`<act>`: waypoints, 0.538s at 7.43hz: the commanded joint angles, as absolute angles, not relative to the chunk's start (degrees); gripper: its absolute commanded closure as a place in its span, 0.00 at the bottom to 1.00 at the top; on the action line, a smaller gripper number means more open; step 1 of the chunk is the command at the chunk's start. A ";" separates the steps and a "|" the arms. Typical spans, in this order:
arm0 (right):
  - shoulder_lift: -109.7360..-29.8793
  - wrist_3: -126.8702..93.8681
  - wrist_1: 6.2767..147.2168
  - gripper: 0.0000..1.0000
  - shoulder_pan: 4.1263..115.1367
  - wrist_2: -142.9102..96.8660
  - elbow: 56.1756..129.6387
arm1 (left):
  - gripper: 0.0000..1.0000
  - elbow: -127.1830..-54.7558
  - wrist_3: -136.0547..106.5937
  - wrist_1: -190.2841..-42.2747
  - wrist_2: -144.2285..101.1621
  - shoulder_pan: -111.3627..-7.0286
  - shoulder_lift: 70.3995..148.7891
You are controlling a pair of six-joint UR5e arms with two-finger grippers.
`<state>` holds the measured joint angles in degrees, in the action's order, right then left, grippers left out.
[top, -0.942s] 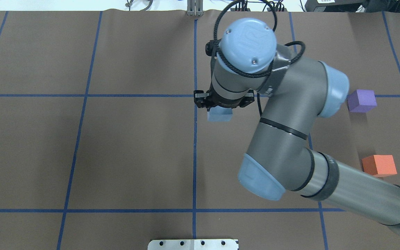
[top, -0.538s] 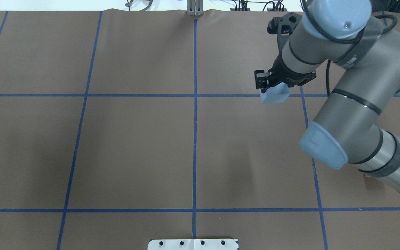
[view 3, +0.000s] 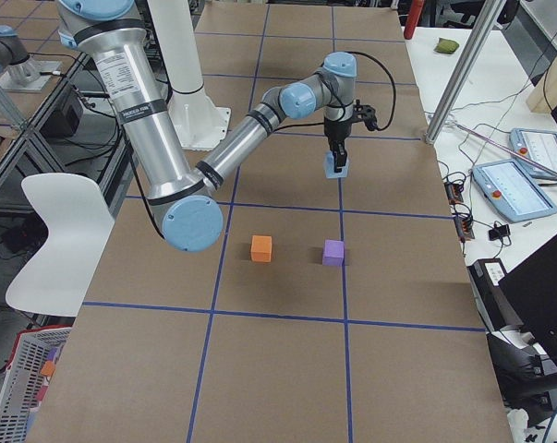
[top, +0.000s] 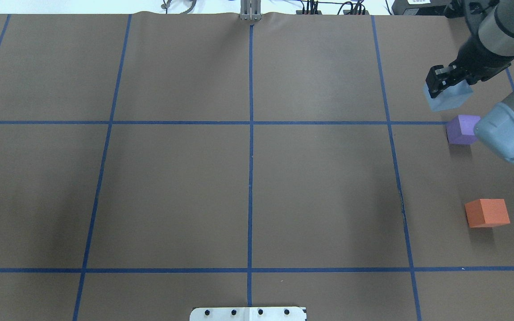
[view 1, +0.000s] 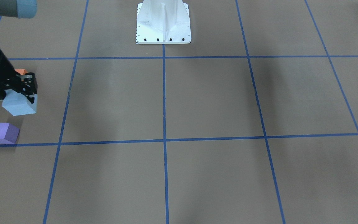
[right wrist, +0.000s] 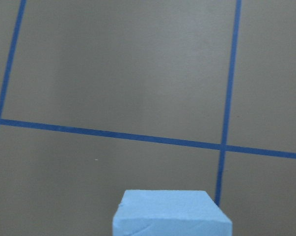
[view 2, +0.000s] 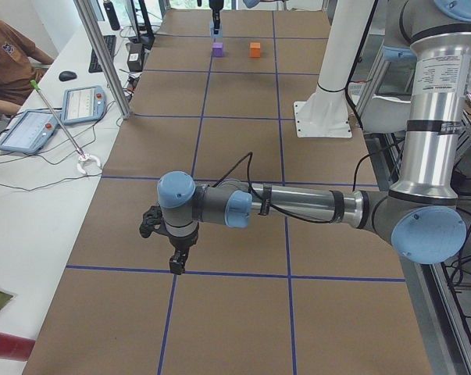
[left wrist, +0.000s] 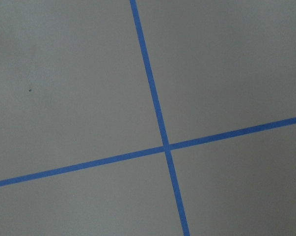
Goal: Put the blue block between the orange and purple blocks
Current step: 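Lift the light blue cube with the right gripper toward the purple cube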
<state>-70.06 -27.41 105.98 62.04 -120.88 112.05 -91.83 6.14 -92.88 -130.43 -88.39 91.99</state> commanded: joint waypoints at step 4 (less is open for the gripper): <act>-88.83 -27.21 84.47 1.00 67.76 -127.00 105.12 | 0.00 -92.81 5.80 -92.99 -129.90 -88.33 91.32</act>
